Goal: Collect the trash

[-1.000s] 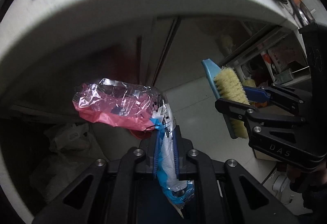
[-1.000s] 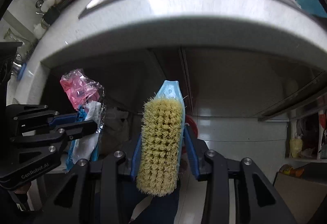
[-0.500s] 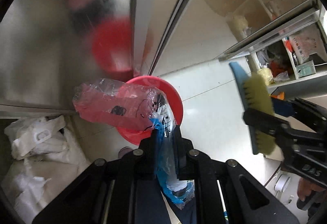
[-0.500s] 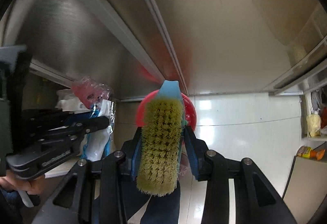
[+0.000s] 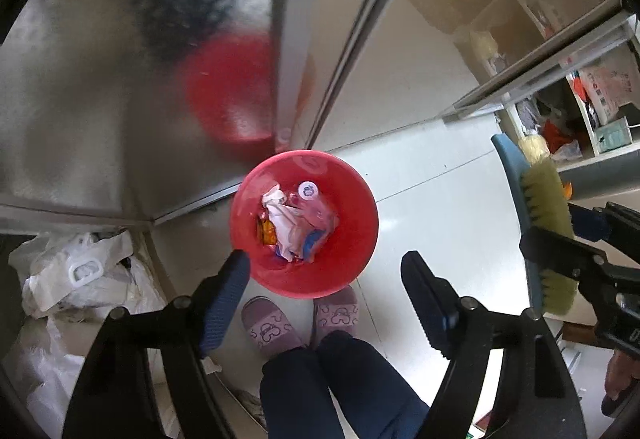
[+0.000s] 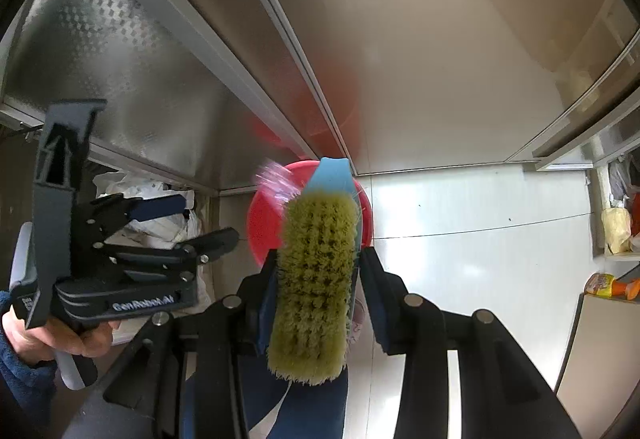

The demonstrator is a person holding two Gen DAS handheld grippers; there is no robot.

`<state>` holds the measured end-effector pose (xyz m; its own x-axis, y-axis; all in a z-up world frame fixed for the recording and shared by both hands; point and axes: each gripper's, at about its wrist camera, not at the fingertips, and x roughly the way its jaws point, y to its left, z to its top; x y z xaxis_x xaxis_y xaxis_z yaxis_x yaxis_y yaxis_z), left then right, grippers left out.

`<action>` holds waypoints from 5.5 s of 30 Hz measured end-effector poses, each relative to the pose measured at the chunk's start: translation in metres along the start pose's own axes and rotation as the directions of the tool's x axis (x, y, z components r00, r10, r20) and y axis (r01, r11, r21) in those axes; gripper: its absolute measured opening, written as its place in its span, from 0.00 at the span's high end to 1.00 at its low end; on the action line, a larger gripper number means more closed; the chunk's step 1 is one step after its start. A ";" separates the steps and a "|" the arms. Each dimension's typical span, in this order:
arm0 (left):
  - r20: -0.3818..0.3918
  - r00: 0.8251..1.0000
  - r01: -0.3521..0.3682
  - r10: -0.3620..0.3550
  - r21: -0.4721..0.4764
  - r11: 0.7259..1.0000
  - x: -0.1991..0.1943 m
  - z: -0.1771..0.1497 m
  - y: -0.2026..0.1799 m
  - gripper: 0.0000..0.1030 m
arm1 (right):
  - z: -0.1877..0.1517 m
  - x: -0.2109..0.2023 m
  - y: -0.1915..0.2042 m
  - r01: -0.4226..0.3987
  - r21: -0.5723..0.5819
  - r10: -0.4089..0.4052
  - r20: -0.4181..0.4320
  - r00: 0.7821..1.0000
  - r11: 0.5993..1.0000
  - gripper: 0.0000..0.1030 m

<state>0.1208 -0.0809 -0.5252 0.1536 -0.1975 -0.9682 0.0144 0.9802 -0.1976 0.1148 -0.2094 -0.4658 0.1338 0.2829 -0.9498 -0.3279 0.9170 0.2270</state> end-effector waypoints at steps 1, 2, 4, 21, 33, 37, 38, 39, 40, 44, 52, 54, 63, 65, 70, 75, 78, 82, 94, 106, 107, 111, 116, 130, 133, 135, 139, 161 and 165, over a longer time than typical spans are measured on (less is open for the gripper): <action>0.004 1.000 -0.016 0.016 0.001 1.000 -0.003 -0.002 0.002 0.26 | 0.003 -0.001 0.000 -0.002 0.000 0.002 0.000 1.000 1.000 0.64; 0.005 1.000 -0.026 0.026 -0.003 1.000 -0.006 -0.003 0.005 0.26 | 0.004 -0.002 0.000 -0.005 0.000 0.005 -0.001 1.000 1.000 0.64; 0.010 0.999 -0.035 0.035 -0.015 0.999 -0.015 -0.007 0.010 0.26 | 0.007 -0.002 0.003 -0.011 -0.007 0.011 -0.002 1.000 1.000 0.64; 0.058 0.991 -0.121 0.122 -0.026 0.992 -0.025 -0.021 0.061 0.00 | 0.028 0.065 0.046 -0.068 -0.195 0.051 -0.088 0.995 0.979 0.64; 0.061 0.988 -0.136 0.139 -0.051 0.989 -0.013 -0.027 0.081 0.00 | 0.025 0.107 0.065 -0.032 -0.290 -0.012 -0.148 0.989 0.956 0.63; 0.061 0.989 -0.132 0.135 -0.049 0.990 -0.018 -0.031 0.081 0.00 | 0.030 0.088 0.065 -0.023 -0.295 -0.012 -0.113 0.993 0.955 0.21; 0.065 0.989 -0.129 0.132 -0.050 0.990 -0.020 -0.031 0.080 0.00 | 0.031 0.082 0.066 -0.012 -0.300 -0.017 -0.094 0.995 0.954 0.16; 0.068 0.989 -0.127 0.130 -0.051 0.991 -0.023 -0.031 0.080 0.00 | 0.031 0.077 0.066 -0.004 -0.302 -0.021 -0.081 0.997 0.953 0.14; 0.072 0.989 -0.124 0.128 -0.054 0.991 -0.026 -0.031 0.078 0.00 | 0.031 0.072 0.065 -0.002 -0.300 -0.021 -0.074 0.997 0.954 0.14; 0.094 0.988 -0.118 0.123 -0.059 0.991 -0.043 -0.028 0.073 0.00 | 0.031 0.050 0.063 0.004 -0.275 -0.021 -0.057 0.998 0.962 0.08; 0.162 0.977 -0.129 0.140 -0.076 0.989 -0.125 -0.020 0.055 0.00 | 0.031 -0.032 0.068 0.059 -0.262 -0.050 0.041 0.998 0.963 0.01; 0.177 0.973 -0.136 0.147 -0.073 0.988 -0.152 -0.017 0.049 0.00 | 0.032 -0.060 0.070 0.072 -0.261 -0.055 0.072 0.996 0.963 0.01; 0.282 0.945 -0.158 0.168 -0.055 0.986 -0.270 0.003 0.024 0.00 | 0.051 -0.174 0.088 0.139 -0.245 -0.084 0.220 0.972 0.960 0.01; 0.318 0.933 -0.160 0.170 -0.058 0.985 -0.293 0.005 0.019 0.00 | 0.056 -0.196 0.091 0.154 -0.239 -0.089 0.263 0.961 0.959 0.01; 0.411 0.898 -0.140 0.157 -0.072 0.988 -0.352 0.016 0.012 0.00 | 0.065 -0.250 0.098 0.168 -0.233 -0.075 0.360 0.930 0.958 0.01; 0.480 0.861 -0.164 0.167 -0.049 0.985 -0.402 0.021 -0.003 0.00 | 0.071 -0.288 0.110 0.177 -0.243 -0.057 0.432 0.900 0.954 0.01; 0.526 0.836 -0.161 0.155 -0.036 0.986 -0.436 0.022 -0.012 0.00 | 0.071 -0.318 0.118 0.176 -0.233 -0.045 0.481 0.876 0.956 0.01; 0.591 0.792 -0.173 0.151 -0.020 0.985 -0.478 0.019 -0.020 0.00 | 0.070 -0.344 0.128 0.185 -0.205 -0.055 0.513 0.857 0.961 0.01; 0.676 0.728 -0.153 0.115 -0.004 0.988 -0.562 -0.036 -0.028 0.00 | 0.031 -0.425 0.158 0.211 -0.109 -0.083 0.674 0.734 0.971 0.01; 0.704 0.706 -0.140 0.076 0.033 0.990 -0.571 -0.071 -0.029 0.00 | -0.003 -0.434 0.176 0.275 -0.075 -0.145 0.703 0.697 0.959 0.01; 0.707 0.704 -0.138 0.072 0.037 0.990 -0.571 -0.072 -0.029 0.00 | -0.005 -0.434 0.177 0.278 -0.072 -0.149 0.703 0.695 0.958 0.01; 0.721 0.690 -0.134 0.064 0.041 0.990 -0.576 -0.079 -0.030 0.00 | -0.008 -0.436 0.181 0.279 -0.071 -0.149 0.706 0.692 0.958 0.01; 0.727 0.681 -0.146 0.088 0.018 0.989 -0.576 -0.087 -0.027 0.00 | -0.012 -0.434 0.186 0.283 -0.085 -0.143 0.706 0.694 0.955 0.01; 0.728 0.678 -0.144 0.097 0.001 0.990 -0.578 -0.095 -0.023 0.00 | -0.015 -0.436 0.191 0.289 -0.101 -0.134 0.712 0.689 0.952 0.01; 0.728 0.679 -0.134 0.090 0.002 0.991 -0.577 -0.098 -0.023 0.00 | -0.017 -0.437 0.192 0.304 -0.104 -0.141 0.715 0.685 0.947 0.01; 0.727 0.682 -0.131 0.086 0.006 0.991 -0.577 -0.099 -0.022 0.00 | -0.019 -0.439 0.191 0.305 -0.099 -0.144 0.719 0.680 0.947 0.01; 0.721 0.688 -0.133 0.084 0.011 0.991 -0.574 -0.100 -0.025 0.00 | -0.019 -0.439 0.188 0.301 -0.104 -0.139 0.714 0.686 0.948 0.01; 0.714 0.697 -0.139 0.070 0.038 0.990 -0.571 -0.100 -0.036 0.00 | -0.025 -0.445 0.181 0.293 -0.095 -0.143 0.705 0.695 0.951 0.01; 0.711 0.699 -0.156 0.078 0.045 0.987 -0.569 -0.099 -0.039 0.00 | -0.026 -0.445 0.179 0.291 -0.093 -0.144 0.703 0.696 0.952 0.01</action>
<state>-0.0646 -0.0087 0.0182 0.8112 -0.0500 -0.5826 0.0349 0.9987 -0.0371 -0.0276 -0.1783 -0.0077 0.7981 0.2630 -0.5421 -0.3606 0.9293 -0.0802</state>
